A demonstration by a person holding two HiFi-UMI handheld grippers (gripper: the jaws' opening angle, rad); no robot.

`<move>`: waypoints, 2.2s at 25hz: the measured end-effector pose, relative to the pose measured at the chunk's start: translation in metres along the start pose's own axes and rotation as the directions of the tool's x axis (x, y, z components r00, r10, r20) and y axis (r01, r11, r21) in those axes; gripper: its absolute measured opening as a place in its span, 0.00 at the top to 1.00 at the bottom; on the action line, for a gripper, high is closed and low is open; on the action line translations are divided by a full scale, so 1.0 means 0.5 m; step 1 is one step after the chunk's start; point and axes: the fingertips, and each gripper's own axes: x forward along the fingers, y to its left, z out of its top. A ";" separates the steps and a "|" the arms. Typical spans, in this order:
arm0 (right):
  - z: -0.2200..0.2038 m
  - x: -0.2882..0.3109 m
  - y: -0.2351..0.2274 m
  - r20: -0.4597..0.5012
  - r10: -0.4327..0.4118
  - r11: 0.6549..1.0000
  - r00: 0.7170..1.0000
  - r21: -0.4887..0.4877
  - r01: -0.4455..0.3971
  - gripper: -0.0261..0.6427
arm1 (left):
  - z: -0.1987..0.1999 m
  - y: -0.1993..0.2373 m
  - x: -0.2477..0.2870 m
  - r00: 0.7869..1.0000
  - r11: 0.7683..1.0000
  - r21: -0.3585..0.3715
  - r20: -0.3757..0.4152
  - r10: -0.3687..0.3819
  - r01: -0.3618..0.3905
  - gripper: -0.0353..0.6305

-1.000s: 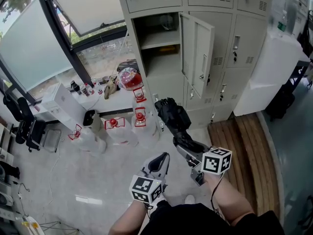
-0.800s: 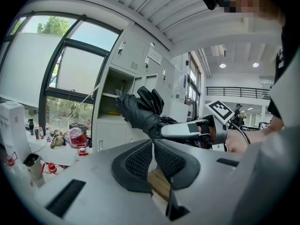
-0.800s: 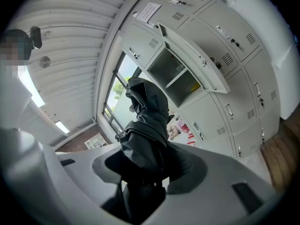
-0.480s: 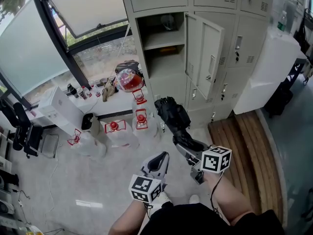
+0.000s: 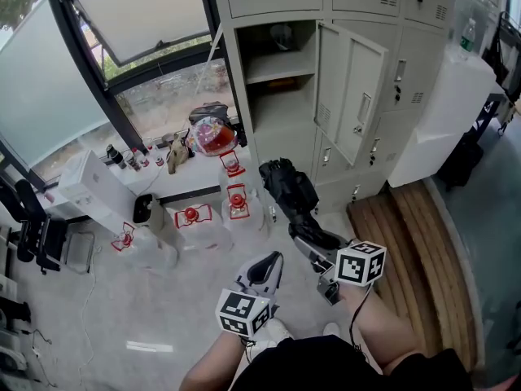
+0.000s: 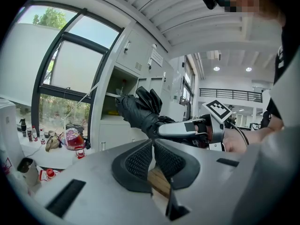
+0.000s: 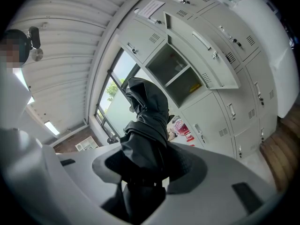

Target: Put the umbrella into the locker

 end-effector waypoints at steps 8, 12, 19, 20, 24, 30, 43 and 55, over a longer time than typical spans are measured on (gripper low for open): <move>-0.005 0.039 0.017 0.027 -0.034 0.999 0.999 0.009 0.033 0.57 | 0.002 0.046 -0.023 0.999 0.999 0.008 -0.003 -0.032 0.032 0.91; -0.006 0.051 0.023 0.024 -0.041 0.999 0.999 0.009 0.041 0.57 | 0.005 0.058 -0.027 0.999 0.999 0.004 0.001 -0.038 0.038 0.91; 0.009 0.071 0.009 0.022 -0.047 0.999 0.999 0.010 0.047 0.57 | 0.000 0.071 -0.012 0.999 0.999 -0.001 -0.012 -0.045 0.045 0.91; 0.012 0.073 0.005 0.022 -0.047 0.999 0.999 0.011 0.047 0.57 | 0.001 0.073 -0.008 0.999 0.999 -0.001 -0.011 -0.044 0.044 0.91; 0.024 0.082 -0.014 0.019 -0.047 0.999 0.999 0.009 0.046 0.57 | 0.007 0.083 0.014 0.999 0.999 0.002 -0.009 -0.037 0.038 0.91; 0.058 0.104 -0.047 0.013 -0.033 0.999 0.999 -0.001 0.033 0.57 | 0.020 0.099 0.059 1.000 1.000 0.004 -0.015 -0.025 0.025 0.91; 0.123 0.152 -0.116 0.004 -0.030 1.000 1.000 0.011 0.030 0.57 | 0.048 0.142 0.150 1.000 1.000 0.001 -0.014 -0.009 0.009 0.91; 0.178 0.171 -0.158 0.012 -0.035 0.999 0.999 0.010 0.035 0.57 | 0.080 0.170 0.207 1.000 1.000 -0.004 0.014 -0.001 0.001 0.91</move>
